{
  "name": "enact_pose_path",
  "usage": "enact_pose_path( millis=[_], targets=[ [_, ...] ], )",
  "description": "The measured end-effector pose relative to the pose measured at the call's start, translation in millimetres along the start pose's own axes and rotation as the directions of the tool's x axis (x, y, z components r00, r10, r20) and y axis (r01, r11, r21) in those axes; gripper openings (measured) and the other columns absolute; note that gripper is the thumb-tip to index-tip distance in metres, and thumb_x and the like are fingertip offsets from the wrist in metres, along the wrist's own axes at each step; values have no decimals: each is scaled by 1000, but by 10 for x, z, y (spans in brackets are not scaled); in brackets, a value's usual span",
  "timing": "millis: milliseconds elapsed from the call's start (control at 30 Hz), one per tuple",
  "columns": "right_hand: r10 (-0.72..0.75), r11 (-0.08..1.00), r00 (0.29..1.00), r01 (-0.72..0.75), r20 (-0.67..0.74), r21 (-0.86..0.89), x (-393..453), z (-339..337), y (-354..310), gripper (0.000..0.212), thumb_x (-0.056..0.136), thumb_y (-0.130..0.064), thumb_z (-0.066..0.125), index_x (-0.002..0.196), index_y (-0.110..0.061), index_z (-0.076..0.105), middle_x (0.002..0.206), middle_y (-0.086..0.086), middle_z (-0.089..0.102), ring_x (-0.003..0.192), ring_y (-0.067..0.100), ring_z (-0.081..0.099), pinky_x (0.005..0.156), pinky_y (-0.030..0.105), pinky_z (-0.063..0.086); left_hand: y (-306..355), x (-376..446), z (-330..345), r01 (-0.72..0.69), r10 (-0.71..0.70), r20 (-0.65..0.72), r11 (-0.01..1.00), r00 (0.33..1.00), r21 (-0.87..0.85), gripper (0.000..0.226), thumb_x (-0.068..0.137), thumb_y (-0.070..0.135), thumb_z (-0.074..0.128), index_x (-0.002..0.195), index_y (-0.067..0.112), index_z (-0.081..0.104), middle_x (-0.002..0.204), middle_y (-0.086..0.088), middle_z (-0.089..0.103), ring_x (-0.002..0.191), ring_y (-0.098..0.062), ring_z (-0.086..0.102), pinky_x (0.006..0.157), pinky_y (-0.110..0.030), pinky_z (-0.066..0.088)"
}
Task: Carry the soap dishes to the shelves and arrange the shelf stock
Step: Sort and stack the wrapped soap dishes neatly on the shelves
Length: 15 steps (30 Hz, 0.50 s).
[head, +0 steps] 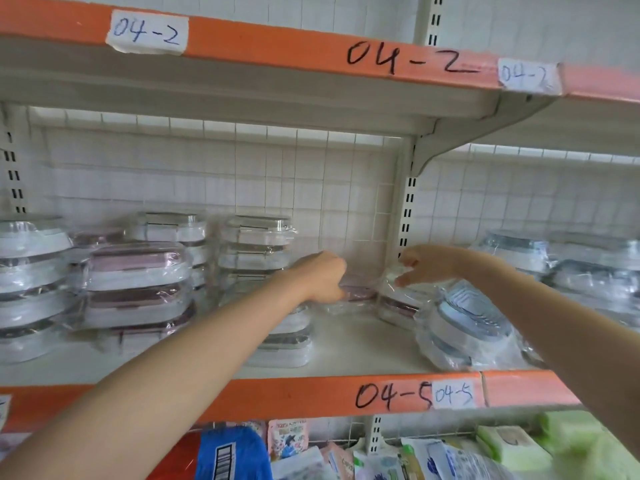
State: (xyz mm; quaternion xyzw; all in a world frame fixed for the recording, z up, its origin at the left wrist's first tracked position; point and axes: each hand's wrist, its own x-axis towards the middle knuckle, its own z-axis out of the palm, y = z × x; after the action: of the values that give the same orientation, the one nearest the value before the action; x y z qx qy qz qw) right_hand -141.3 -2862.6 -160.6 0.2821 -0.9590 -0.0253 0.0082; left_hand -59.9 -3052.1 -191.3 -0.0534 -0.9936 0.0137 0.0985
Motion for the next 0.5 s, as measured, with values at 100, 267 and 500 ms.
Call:
enact_pose_path(
  millis=[100, 267, 500],
  targets=[
    [65, 997, 998, -65, 20, -35, 50, -16, 196, 61, 90, -47, 56, 131, -2, 48, 129, 11, 54, 110, 22, 51, 92, 29, 38, 139, 250, 99, 48, -48, 67, 999, 997, -5, 43, 90, 46, 57, 90, 3, 60, 92, -14, 57, 79, -29, 53, 63, -29, 38],
    [114, 994, 992, -114, 59, -2, 173, 109, 372, 73, 79, -57, 64, 124, -1, 52, 104, 3, 60, 97, 21, 52, 85, 28, 40, 195, 611, 307, 165, -165, 201, 986, 966, 14, 48, 90, 46, 55, 109, 2, 63, 114, -14, 62, 99, -31, 60, 79, -35, 51],
    [135, 989, 981, -141, 138, 39, 351, 208, 519, 57, 71, -63, 69, 99, -14, 57, 106, 5, 59, 93, 22, 53, 92, 33, 45, 138, 866, 448, 287, -297, 288, 955, 910, 78, 64, 87, 54, 59, 137, 14, 49, 140, -9, 49, 126, -27, 50, 99, -33, 42]
  ],
)
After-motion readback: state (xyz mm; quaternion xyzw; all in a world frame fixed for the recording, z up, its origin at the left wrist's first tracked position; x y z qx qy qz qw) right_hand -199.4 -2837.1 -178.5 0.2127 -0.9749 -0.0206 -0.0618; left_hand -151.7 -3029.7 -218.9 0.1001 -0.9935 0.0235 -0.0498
